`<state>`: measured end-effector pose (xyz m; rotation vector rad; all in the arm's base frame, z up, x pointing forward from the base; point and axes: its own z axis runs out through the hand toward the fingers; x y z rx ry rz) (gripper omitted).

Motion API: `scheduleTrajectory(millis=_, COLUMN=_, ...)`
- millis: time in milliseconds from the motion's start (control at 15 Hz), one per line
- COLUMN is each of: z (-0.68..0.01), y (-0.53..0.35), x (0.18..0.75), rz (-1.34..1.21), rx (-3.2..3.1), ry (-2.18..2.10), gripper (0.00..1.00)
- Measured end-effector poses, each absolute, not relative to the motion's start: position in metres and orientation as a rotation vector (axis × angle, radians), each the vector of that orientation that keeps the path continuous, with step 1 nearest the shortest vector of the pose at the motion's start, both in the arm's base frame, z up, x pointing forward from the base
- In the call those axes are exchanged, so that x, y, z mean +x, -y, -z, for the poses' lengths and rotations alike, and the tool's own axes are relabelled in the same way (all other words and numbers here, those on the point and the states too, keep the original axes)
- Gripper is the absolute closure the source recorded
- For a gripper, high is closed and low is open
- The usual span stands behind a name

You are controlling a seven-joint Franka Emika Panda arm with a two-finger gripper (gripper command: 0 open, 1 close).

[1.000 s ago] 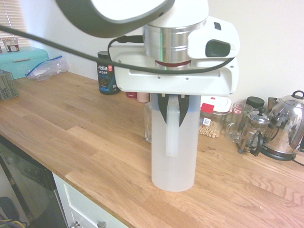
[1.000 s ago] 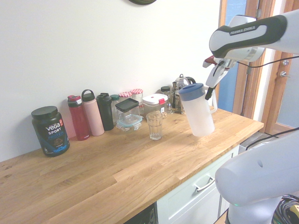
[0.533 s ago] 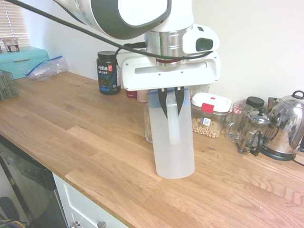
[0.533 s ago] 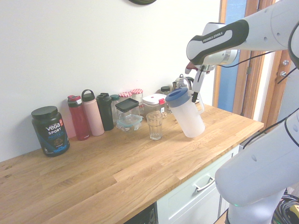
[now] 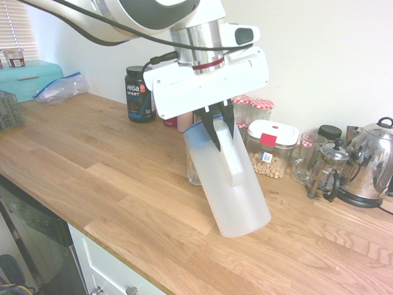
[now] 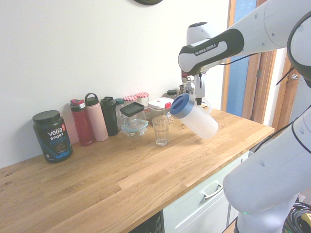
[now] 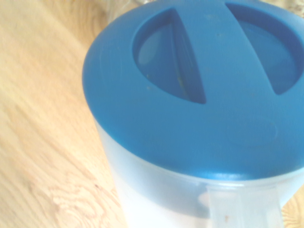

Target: Pour me some water

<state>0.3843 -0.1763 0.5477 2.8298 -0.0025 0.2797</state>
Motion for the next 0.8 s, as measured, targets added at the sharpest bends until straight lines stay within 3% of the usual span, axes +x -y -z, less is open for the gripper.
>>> scheduleTrajectory(millis=800, z=-0.555, y=0.119, x=0.442, rz=-0.083, rx=2.573, ry=-0.1, gripper=1.0)
